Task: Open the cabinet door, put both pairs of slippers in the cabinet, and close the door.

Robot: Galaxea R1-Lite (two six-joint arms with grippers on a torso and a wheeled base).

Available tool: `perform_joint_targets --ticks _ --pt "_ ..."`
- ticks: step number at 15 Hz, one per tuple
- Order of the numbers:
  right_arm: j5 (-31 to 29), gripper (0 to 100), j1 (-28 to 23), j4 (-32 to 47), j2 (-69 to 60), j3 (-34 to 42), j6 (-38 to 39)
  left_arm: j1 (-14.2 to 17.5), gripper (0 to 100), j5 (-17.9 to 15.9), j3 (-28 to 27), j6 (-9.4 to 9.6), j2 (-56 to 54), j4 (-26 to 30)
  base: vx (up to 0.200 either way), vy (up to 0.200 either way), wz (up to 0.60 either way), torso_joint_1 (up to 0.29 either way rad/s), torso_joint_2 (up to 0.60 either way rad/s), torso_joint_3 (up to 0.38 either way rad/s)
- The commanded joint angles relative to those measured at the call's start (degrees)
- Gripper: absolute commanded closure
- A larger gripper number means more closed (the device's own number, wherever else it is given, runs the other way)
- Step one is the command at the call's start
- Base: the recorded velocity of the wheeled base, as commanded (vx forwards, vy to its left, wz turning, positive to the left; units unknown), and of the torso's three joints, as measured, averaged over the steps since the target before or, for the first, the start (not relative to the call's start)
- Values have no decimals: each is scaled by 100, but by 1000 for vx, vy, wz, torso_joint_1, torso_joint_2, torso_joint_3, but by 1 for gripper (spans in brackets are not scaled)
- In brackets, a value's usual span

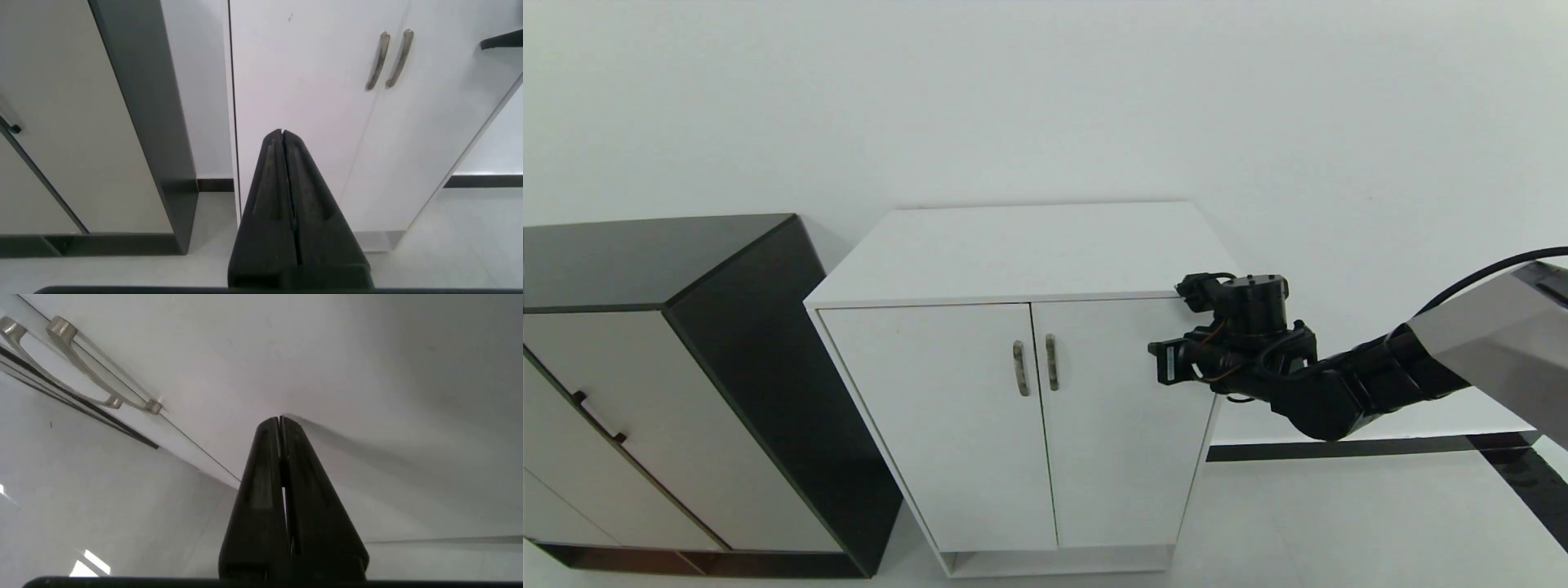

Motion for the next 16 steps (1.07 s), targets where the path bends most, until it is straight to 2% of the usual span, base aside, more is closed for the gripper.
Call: perform_joint_targets --ticks 1,5,10,16 --pt "2 100 13 -5 -324 290 -2 1 100 2 5 -2 7 -1 0 0 0 0 0 0" --pt "-7 100 39 -22 -1089 1204 -29 1 100 2 5 -11 7 -1 0 0 0 0 0 0" --pt "-24 100 30 -40 -2566 2822 -38 1 100 2 -4 -19 7 -1 0 0 0 0 0 0" --pt "-385 100 4 -31 -4262 4632 -46 1 100 2 -4 -11 7 -1 0 0 0 0 0 0"
